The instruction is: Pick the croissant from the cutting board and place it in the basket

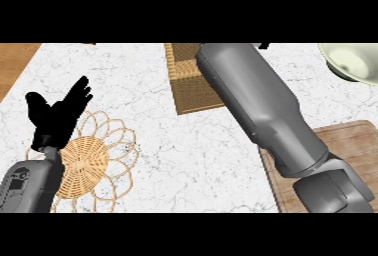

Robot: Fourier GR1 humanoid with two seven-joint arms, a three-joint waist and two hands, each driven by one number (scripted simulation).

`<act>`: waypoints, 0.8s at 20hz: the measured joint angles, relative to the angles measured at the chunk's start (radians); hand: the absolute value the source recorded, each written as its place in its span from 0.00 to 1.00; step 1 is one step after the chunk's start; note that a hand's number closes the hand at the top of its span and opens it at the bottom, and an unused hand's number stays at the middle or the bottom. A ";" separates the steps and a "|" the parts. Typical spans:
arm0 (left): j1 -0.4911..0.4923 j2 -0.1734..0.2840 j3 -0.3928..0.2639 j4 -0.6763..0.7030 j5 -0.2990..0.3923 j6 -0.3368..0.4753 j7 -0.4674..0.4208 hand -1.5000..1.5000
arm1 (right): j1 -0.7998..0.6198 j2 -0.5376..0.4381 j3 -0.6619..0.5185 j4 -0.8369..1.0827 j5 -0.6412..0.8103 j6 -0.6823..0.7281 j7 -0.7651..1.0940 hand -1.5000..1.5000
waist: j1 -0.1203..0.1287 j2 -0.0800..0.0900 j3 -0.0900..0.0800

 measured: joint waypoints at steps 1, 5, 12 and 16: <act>0.008 0.000 0.001 -0.004 0.001 -0.001 -0.004 0.50 | 0.014 0.000 0.003 0.001 0.003 -0.017 -0.003 1.00 | -0.002 -0.001 0.000; 0.015 0.002 0.012 -0.001 0.003 0.004 -0.008 0.50 | 0.048 -0.006 -0.021 0.014 0.045 -0.061 0.009 0.00 | -0.021 -0.004 0.000; 0.016 0.011 0.023 -0.005 0.007 0.003 0.000 0.50 | 0.122 -0.002 -0.095 0.025 0.096 -0.157 0.010 0.00 | -0.031 -0.003 0.001; 0.016 0.007 0.023 -0.014 0.009 0.004 0.009 0.50 | 0.120 -0.001 -0.113 0.031 0.095 -0.218 -0.022 0.00 | -0.030 -0.004 0.001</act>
